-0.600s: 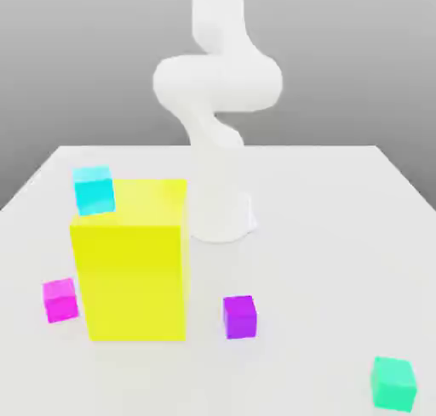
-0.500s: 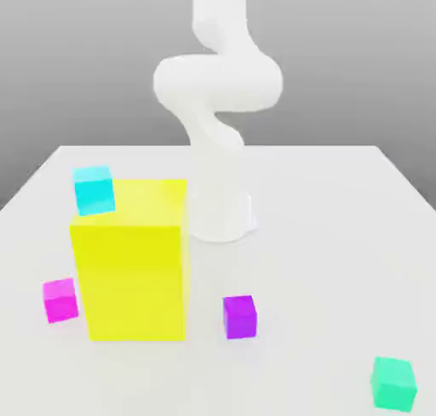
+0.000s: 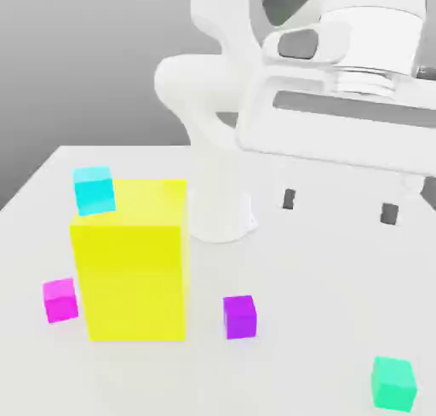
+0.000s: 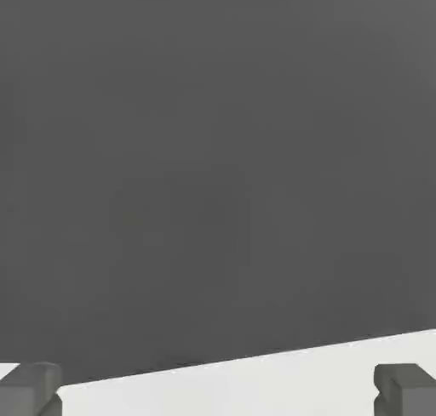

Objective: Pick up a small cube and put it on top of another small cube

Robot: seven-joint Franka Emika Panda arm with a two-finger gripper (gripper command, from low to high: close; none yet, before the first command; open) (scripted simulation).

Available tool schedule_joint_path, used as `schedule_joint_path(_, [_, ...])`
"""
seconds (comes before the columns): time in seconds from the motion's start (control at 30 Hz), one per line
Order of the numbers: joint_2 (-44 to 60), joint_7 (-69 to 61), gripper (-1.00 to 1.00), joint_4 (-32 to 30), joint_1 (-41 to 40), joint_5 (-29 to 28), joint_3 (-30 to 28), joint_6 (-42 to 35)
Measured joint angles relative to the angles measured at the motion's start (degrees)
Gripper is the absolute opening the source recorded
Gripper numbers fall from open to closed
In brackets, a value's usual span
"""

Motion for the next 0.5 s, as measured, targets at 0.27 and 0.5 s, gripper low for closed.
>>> schedule_joint_path(0.27, [15.55,11.18,0.00,-0.29,4.96,-3.25,0.89,4.85])
schedule_joint_path(0.5, [28.16,17.50,0.00,0.26,9.70,-3.82,0.04,11.74])
